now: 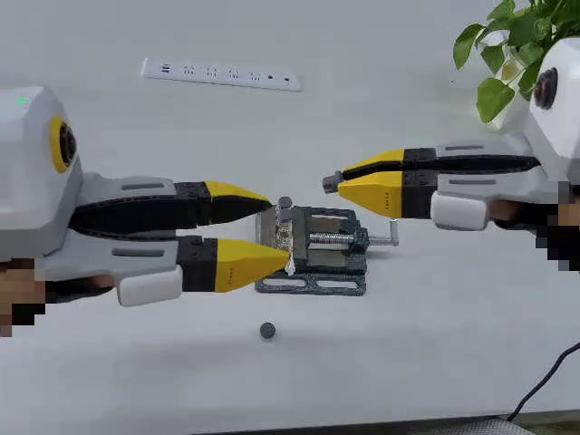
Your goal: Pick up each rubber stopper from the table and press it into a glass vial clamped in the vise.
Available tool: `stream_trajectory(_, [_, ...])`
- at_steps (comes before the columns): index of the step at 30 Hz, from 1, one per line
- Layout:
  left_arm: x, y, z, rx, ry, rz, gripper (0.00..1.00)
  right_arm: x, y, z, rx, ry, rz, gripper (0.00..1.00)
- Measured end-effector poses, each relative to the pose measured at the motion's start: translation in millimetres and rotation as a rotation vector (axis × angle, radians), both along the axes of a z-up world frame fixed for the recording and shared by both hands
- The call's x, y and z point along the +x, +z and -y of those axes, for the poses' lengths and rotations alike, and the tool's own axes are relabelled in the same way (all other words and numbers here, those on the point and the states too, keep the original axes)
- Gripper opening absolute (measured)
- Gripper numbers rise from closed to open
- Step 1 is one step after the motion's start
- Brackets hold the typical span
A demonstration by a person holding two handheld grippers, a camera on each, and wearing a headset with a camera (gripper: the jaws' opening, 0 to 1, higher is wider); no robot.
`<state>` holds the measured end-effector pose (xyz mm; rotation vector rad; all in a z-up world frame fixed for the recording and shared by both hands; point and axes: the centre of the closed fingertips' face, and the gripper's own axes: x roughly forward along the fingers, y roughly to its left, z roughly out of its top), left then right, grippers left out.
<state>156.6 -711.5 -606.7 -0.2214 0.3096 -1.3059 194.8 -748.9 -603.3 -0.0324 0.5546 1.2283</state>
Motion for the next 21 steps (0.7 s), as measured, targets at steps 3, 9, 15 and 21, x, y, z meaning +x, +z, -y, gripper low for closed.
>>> stream_trajectory(3, [2.3,-11.2,-2.7,0.052,0.019,0.019,0.48,7.7,-13.2,-2.4,-0.070,0.000,0.005,0.06])
stream_trajectory(9, [6.3,-34.3,-9.5,0.142,0.046,0.053,0.62,22.2,-35.1,-5.6,-0.197,-0.005,0.005,0.06])
stream_trajectory(15, [5.3,-61.7,-16.3,0.223,0.043,0.076,0.77,32.9,-65.0,-7.1,-0.363,0.031,0.040,0.06])
stream_trajectory(21, [5.2,-87.6,-20.6,0.295,0.033,0.106,0.89,41.6,-101.4,-7.4,-0.507,0.083,0.068,0.06])
